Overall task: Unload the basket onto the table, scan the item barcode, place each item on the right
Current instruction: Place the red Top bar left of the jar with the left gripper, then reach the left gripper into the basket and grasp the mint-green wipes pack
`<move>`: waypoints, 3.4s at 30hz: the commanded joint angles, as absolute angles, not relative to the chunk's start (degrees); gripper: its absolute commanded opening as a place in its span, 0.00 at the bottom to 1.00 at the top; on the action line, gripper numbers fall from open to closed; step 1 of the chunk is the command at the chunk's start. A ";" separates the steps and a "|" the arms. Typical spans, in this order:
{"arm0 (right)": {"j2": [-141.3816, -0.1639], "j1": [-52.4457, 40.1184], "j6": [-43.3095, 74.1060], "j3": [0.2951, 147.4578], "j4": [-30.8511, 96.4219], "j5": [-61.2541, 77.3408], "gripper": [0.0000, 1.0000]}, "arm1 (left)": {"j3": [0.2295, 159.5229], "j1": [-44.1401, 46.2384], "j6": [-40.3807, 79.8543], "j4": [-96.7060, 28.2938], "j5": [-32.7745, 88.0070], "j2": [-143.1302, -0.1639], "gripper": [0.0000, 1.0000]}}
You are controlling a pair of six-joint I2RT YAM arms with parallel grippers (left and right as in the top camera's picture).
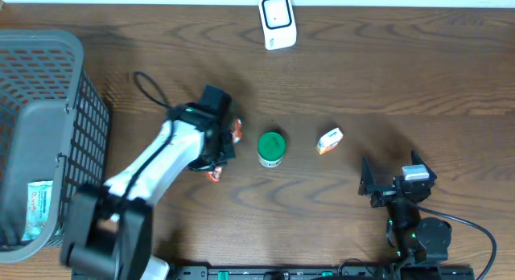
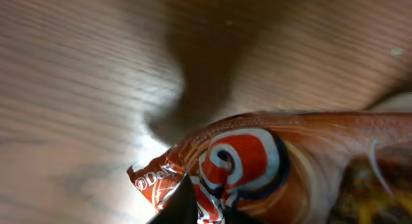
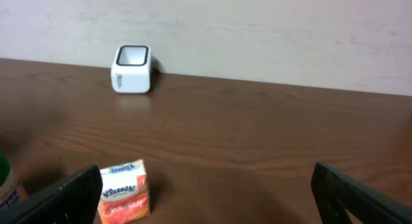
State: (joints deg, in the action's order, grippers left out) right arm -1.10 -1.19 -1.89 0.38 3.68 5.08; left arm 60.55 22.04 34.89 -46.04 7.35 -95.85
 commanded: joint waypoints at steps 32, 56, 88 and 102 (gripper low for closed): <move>-1.02 -0.84 -1.10 0.32 3.90 4.80 0.99 | 83.88 -0.43 38.87 -55.31 -46.57 -49.01 0.87; -1.02 -0.84 -1.10 0.32 3.90 4.80 0.99 | 83.64 -46.59 36.29 -69.97 -0.23 -95.13 0.87; -1.02 -0.84 -1.10 0.32 3.90 4.80 0.99 | 79.70 -46.54 38.68 -61.91 -13.41 -118.41 0.66; -1.02 -0.84 -1.10 0.32 3.90 4.80 0.99 | 88.73 -46.59 41.01 -80.07 -12.19 -113.71 0.07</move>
State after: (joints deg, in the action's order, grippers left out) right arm -1.10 -1.19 -1.87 0.38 3.68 5.08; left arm 83.66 -46.22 39.31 -76.73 -12.56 -115.87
